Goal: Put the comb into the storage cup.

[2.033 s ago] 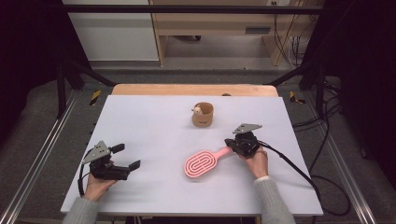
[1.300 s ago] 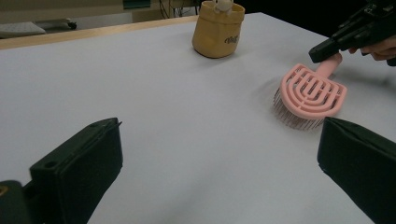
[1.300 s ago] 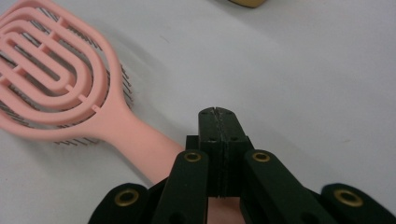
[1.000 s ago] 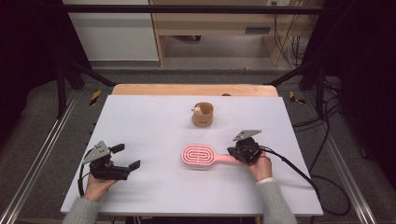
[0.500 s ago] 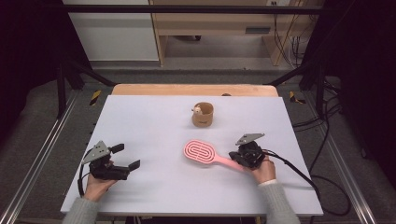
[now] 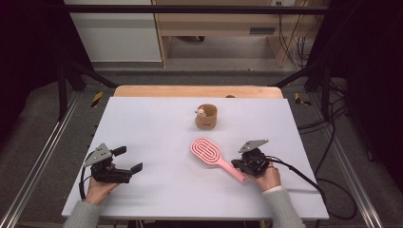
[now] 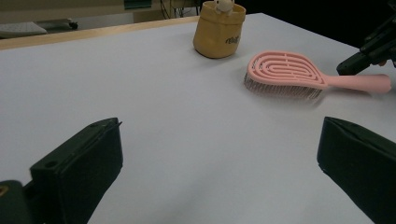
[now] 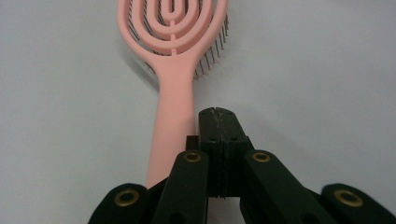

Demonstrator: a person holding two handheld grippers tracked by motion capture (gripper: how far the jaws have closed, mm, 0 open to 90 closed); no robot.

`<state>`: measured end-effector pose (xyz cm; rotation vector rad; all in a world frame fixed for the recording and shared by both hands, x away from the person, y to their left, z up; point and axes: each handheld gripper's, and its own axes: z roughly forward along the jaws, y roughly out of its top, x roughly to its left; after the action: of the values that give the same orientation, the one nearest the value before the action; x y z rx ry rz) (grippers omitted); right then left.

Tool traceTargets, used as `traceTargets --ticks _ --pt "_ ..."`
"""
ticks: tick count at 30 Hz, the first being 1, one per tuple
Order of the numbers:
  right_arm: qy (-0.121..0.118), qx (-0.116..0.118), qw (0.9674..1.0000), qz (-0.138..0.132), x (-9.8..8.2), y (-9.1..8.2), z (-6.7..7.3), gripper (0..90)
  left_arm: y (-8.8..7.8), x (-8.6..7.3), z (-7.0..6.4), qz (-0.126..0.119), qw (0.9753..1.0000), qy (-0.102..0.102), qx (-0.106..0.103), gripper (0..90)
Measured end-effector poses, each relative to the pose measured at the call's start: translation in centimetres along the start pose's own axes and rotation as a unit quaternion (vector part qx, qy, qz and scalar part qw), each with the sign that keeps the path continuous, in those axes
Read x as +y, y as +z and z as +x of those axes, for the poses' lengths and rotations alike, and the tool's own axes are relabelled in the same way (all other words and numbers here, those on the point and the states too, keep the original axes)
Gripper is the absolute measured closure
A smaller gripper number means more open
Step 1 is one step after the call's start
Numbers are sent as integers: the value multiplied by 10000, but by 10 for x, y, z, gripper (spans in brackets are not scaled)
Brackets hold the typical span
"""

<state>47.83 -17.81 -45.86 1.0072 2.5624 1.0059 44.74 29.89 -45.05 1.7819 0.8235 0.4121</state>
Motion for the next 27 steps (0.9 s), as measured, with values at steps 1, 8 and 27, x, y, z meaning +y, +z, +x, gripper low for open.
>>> traceTargets --ticks 1,8,27 --pt "0 0 10000 0 0 0 0 900 0 0 0 0 10000 0 0 0" --pt "-16 81 10000 -15 -1 0 4 900 0 0 0 5 10000 1 1 0" --pt "22 -12 9998 -194 -1 -3 6 802 0 0 0 6 10000 5 0 1"
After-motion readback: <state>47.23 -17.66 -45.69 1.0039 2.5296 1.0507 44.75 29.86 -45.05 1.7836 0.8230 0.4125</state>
